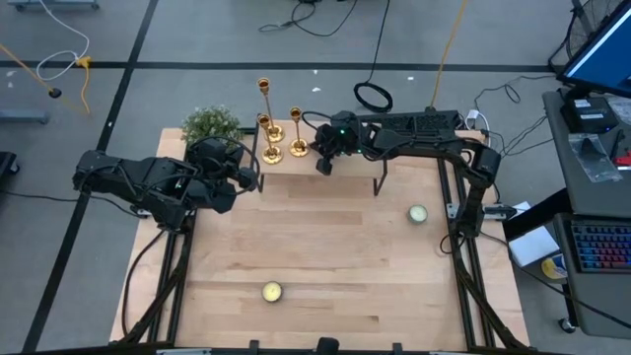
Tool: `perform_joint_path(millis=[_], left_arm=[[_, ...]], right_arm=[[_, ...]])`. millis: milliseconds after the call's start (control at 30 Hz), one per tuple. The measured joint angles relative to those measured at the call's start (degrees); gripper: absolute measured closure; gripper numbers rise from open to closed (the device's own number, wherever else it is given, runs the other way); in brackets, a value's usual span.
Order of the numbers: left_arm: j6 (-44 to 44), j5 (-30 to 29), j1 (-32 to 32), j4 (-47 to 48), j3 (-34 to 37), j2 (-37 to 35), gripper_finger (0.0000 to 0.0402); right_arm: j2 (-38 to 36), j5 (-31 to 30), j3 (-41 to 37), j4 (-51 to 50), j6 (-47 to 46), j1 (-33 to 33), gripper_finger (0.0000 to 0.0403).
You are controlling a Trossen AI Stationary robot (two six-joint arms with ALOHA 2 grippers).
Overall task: Pick & Place candle stick holders
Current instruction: Put the gold candle holder on the shelf
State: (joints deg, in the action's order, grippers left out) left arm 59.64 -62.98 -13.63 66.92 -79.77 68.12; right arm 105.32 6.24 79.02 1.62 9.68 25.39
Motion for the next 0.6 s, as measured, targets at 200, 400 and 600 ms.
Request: perform_joint_path(millis=[200, 400, 600], left_arm=[[-0.7, 0.0, 0.2, 0.0, 0.0, 0.0, 0.0386], [-1.0, 0.0, 0.1, -0.1, 0.0, 0.0, 0.0398], [-1.0, 0.0, 0.1, -0.2, 0.0, 0.0, 0.0384]], right_arm=[[0.2, 0.0, 0.0, 0.9, -0.6, 0.0, 0.0403], [2.7, 0.0, 0.1, 4.9, -2.7, -0.3, 0.0403], [3.3, 0.0, 0.1, 7.1, -2.8, -0.4, 0.0403]])
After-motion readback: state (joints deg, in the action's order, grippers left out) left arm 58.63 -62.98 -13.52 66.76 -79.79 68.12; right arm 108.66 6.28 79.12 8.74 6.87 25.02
